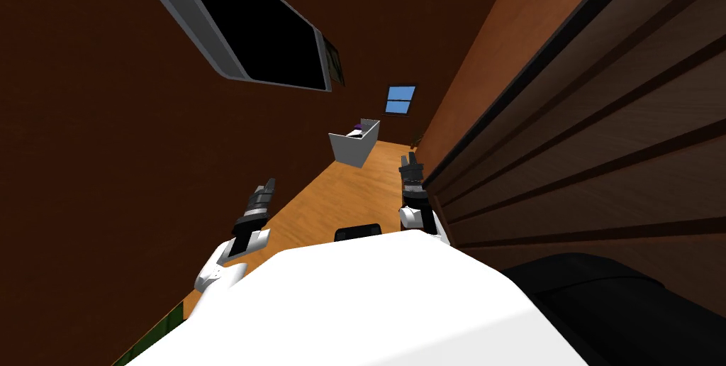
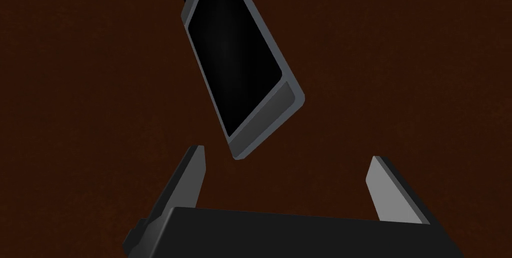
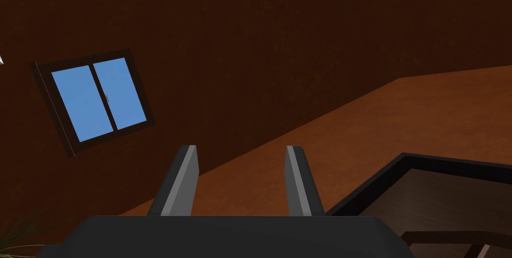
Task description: Push the door open
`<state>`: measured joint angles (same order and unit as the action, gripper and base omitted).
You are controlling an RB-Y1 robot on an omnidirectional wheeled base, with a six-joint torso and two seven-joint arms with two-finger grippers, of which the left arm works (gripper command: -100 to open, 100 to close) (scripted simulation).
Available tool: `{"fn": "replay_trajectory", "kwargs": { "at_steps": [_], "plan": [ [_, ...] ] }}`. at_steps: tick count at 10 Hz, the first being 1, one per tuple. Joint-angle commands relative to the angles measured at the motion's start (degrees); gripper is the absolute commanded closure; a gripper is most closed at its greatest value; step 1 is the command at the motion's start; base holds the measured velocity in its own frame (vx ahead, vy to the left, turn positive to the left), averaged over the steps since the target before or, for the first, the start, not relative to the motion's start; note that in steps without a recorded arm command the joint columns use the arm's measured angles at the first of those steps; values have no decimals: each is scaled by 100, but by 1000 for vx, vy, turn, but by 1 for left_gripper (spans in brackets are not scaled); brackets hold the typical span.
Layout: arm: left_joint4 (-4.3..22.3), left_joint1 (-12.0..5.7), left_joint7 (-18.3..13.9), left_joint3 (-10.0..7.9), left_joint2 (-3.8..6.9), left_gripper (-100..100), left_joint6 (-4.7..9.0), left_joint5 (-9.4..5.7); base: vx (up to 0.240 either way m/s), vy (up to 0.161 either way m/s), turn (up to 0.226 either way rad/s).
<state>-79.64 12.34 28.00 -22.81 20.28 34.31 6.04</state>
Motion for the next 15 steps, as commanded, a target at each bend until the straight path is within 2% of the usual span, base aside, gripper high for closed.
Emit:
{"fn": "replay_trajectory", "kwargs": {
  "at_steps": [1,7,9,15],
  "plan": [
    [-2,1,1,-1,-1,-100,-2,1,0,0,0],
    [-2,1,1,-1,-1,-100,-2,1,2,-2,8],
    [-52,55,112,94,2,-100,-16,4,47,-59,76],
    [-243,262,534,456,14,-100,-69,18,25,-220,257]
  ]
}}
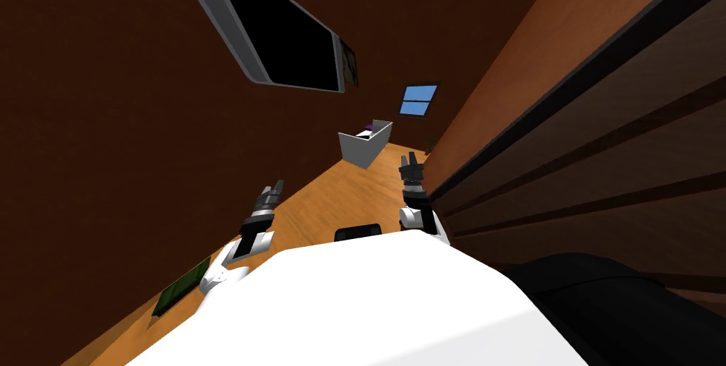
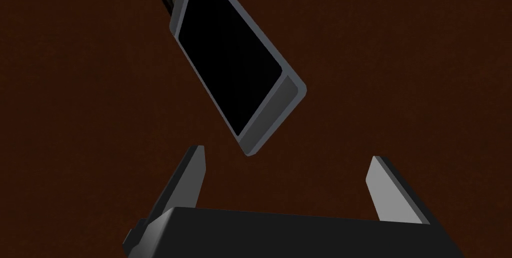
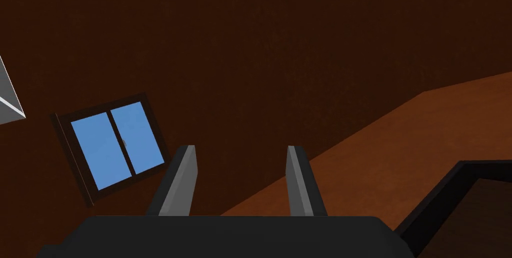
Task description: Push the door open
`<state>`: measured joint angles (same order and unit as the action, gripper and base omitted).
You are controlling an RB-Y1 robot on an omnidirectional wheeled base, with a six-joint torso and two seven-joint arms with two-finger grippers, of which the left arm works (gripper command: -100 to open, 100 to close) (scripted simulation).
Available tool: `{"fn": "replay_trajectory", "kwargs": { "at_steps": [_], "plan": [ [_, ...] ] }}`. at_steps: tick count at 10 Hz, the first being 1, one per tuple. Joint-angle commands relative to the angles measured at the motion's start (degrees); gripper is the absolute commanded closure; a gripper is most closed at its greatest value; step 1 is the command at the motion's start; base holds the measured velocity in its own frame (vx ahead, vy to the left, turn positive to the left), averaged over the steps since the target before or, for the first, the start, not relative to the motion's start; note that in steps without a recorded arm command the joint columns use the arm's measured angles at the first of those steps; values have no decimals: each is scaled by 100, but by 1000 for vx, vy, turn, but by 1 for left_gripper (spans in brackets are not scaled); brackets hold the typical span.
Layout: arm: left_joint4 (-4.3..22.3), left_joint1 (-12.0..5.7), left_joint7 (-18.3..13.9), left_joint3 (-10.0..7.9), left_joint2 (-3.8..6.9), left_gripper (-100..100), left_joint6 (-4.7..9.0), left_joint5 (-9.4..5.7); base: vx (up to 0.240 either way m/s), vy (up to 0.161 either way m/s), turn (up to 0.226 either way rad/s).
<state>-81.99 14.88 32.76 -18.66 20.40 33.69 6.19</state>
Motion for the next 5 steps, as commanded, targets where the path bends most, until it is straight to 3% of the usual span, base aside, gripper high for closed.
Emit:
{"fn": "replay_trajectory", "kwargs": {
  "at_steps": [1,3,5],
  "plan": [
    [-52,57,156,126,5,-100,-20,6,27,-244,261],
    [-117,128,300,249,9,-100,-38,10,7,-215,209],
    [-186,203,454,381,13,-100,-57,15,-11,-188,283]
  ]
}}
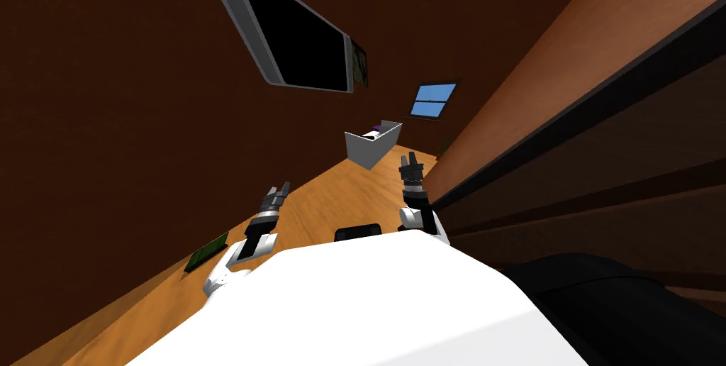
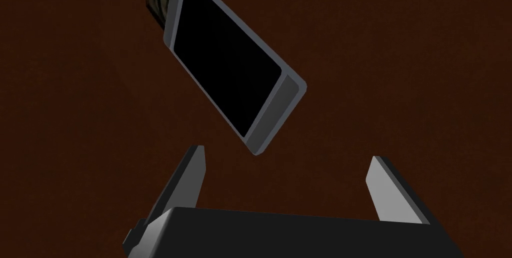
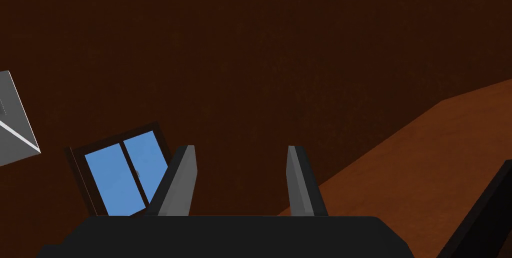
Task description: Push the door open
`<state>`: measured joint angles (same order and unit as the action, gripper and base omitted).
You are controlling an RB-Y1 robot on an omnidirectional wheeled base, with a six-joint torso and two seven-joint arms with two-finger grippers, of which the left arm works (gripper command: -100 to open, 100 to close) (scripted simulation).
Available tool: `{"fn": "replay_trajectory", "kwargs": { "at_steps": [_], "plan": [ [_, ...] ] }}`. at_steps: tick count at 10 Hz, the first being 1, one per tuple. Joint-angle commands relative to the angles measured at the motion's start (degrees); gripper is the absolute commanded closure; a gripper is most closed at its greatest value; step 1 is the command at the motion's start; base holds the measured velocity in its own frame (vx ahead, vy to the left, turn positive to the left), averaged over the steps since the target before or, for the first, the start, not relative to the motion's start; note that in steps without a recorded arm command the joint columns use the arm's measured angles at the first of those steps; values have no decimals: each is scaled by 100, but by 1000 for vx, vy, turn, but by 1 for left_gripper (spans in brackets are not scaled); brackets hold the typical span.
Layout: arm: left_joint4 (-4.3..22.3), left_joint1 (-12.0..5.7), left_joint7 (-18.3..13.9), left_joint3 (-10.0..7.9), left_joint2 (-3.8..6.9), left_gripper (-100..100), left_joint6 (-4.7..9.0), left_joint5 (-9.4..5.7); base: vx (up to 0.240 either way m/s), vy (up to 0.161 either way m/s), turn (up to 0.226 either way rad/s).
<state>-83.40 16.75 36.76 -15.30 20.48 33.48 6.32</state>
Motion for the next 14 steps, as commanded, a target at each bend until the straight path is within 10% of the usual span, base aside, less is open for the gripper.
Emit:
{"fn": "replay_trajectory", "kwargs": {
  "at_steps": [1,5,14],
  "plan": [
    [-81,55,133,112,8,-100,-46,5,-48,-183,253],
    [-235,222,473,403,18,-100,-89,16,-42,-146,194],
    [-255,244,518,442,19,-100,-95,18,4,-14,21]
  ]
}}
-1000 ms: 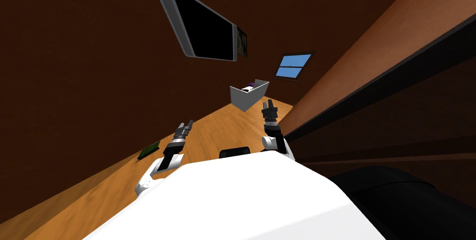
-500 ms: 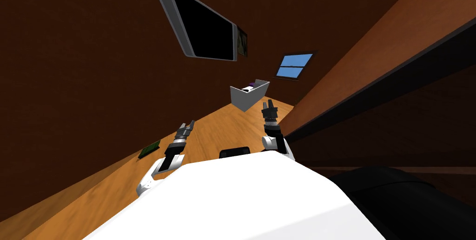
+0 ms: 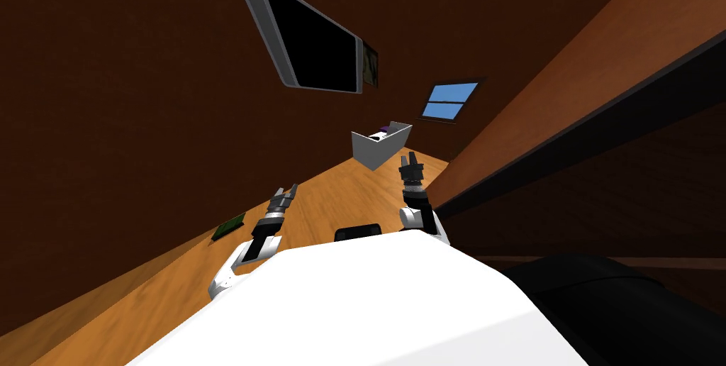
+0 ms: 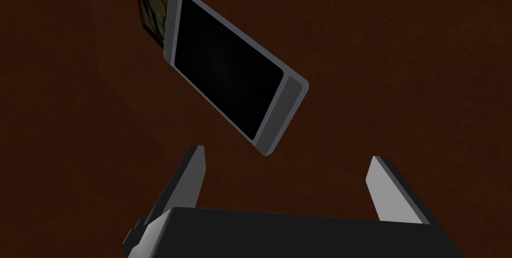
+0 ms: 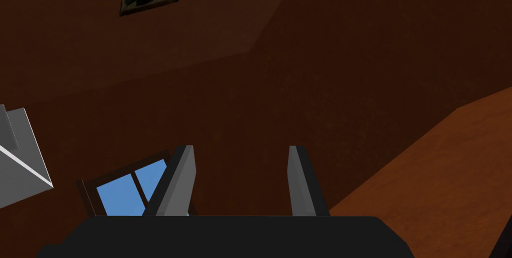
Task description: Push the door open
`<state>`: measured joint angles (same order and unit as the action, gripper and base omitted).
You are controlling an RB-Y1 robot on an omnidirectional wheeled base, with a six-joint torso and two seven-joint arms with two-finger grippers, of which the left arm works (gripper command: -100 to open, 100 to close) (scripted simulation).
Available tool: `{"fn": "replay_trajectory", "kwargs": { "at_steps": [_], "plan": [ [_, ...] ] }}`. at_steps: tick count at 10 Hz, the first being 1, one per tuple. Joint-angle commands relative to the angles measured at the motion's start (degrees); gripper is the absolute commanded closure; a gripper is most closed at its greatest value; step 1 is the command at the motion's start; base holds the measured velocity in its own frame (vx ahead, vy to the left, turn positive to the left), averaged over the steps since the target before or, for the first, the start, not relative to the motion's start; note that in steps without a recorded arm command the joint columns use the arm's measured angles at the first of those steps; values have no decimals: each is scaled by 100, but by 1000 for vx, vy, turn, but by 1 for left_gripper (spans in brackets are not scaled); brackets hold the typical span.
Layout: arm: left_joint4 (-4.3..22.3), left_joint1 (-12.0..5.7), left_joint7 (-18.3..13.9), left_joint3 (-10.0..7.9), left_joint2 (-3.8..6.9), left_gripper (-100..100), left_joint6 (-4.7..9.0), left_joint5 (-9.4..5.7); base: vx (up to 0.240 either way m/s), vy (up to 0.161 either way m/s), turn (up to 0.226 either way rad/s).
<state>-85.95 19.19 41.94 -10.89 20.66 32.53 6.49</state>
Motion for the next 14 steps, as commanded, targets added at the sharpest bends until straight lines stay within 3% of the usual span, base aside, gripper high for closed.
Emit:
{"fn": "replay_trajectory", "kwargs": {
  "at_steps": [1,14],
  "plan": [
    [0,0,0,0,0,-100,0,0,-2,-5,-12],
    [71,-72,71,-107,-41,-100,-43,57,-2,-28,-9]
  ]
}}
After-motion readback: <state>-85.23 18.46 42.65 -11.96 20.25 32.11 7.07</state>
